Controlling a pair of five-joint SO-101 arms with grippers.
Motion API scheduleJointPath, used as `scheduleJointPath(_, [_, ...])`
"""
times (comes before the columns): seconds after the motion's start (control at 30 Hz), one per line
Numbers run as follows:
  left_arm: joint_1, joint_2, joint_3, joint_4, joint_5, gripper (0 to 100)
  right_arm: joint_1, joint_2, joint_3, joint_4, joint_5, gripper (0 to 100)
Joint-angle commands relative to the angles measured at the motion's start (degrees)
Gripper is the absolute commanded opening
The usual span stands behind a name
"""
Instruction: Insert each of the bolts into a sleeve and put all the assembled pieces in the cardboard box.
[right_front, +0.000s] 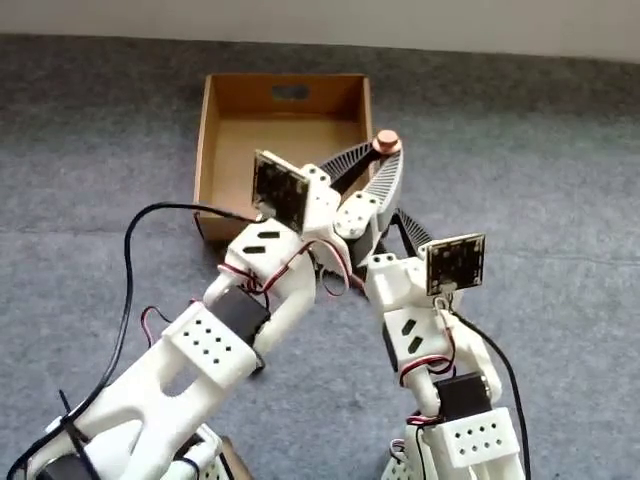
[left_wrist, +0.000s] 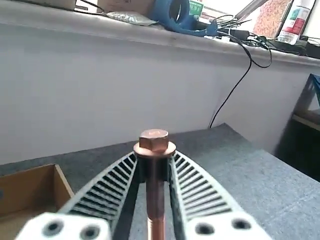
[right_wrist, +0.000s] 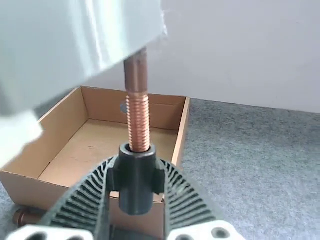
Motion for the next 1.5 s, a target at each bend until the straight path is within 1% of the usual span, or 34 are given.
scheduleJointPath(0.0, [0.2,-0.2,-2.6,-1.4,0.4,1,-0.2,-1.1,-0.8,-1.3,0.6,0.5])
scheduleJointPath(0.17, [0.3,-2.9,-2.1,-0.6,0.4,1,-0.2,-1.1,-0.8,-1.3,0.6,0.5])
scheduleJointPath(0.43, [0.3,-5.6,-4.6,8.2,0.6,1,-0.1,-1.1,-1.1,-1.3,0.7,0.5])
scheduleJointPath(0.57, [0.3,-5.6,-5.7,10.4,0.7,1,-0.1,-1.1,-1.1,-1.5,3.5,0.5])
scheduleJointPath(0.73, [0.3,-5.6,-5.1,11.2,0.7,1,0.0,-1.1,-0.7,-3.4,3.8,0.5])
scheduleJointPath(0.9, [-0.1,-5.7,-4.3,11.8,0.8,1,2.8,-1.1,-1.1,-3.4,3.4,0.5])
scheduleJointPath(1.23, [-0.2,-5.8,0.2,11.8,0.6,1,2.9,-1.1,-0.8,-3.4,3.4,0.5])
scheduleJointPath(1.37, [-0.2,-5.8,0.2,11.8,0.5,1,2.9,-1.1,-0.8,-3.4,3.5,0.5])
scheduleJointPath(1.47, [-0.2,-5.9,0.4,11.8,0.5,4,2.9,-1.1,-0.9,-3.4,3.5,0.5])
